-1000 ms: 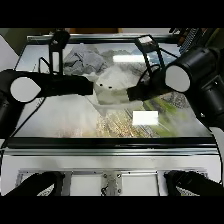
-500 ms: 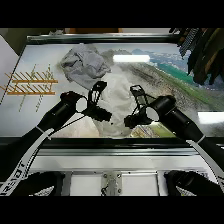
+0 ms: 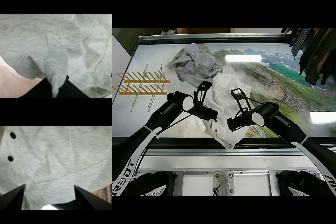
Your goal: Fold the clothes and pants, and hang the long-sleeved shirts on hangers.
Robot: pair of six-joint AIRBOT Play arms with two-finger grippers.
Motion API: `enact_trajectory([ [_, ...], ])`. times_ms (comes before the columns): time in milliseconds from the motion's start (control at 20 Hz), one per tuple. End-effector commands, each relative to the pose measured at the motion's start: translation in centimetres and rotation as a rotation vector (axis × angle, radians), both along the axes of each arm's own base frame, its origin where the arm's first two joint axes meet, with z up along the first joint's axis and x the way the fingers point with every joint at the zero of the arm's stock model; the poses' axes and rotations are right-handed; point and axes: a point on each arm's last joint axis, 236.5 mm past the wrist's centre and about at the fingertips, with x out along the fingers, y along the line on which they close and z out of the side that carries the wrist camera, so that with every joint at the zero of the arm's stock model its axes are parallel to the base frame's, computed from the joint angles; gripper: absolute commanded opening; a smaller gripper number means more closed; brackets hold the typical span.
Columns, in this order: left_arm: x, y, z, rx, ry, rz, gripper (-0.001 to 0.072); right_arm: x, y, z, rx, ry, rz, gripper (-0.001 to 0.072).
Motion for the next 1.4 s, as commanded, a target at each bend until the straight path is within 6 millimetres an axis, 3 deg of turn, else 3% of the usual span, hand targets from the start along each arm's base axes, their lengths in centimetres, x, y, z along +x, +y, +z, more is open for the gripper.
enact_trajectory([
  [0,0.3,1.1,1.0,-0.006,-0.011,0.025,0.0015,-0.9,2.5,-0.7,0.039,0.004,0.054,0.0654],
  [200,-0.2,1.8,0.9,0.007,0.018,0.029,0.0015,-2.1,6.1,-2.6,0.110,0.064,0.055,0.0654],
  [450,-0.5,0.7,1.2,-0.042,0.034,0.039,0.0015,-2.3,9.4,-3.8,0.186,0.066,0.025,0.0654],
  [650,-0.6,0.8,1.1,-0.039,0.040,0.037,0.0015,-3.1,9.7,-6.2,0.149,0.109,0.024,0.0653],
  [800,-0.9,0.3,1.3,-0.062,0.053,0.041,0.0015,-2.3,8.5,-7.5,0.095,0.110,-0.037,0.0653],
  [1150,-1.3,0.4,1.2,-0.054,0.070,0.036,0.0015,-1.6,7.4,-8.1,0.065,0.113,-0.128,0.0650],
  [1200,-1.3,0.4,1.2,-0.054,0.070,0.036,0.0015,-1.6,7.4,-8.4,0.062,0.119,-0.132,0.0589],
  [1250,-1.3,0.4,1.2,-0.053,0.072,0.036,0.0015,-1.7,7.4,-8.7,0.058,0.127,-0.133,0.0385],
  [1300,-1.4,0.4,1.2,-0.054,0.075,0.035,0.0015,-1.9,7.5,-9.0,0.056,0.136,-0.136,0.0308],
  [1350,-1.5,0.1,1.3,-0.067,0.083,0.037,0.0015,-2.0,7.6,-9.2,0.060,0.145,-0.141,0.0309],
])
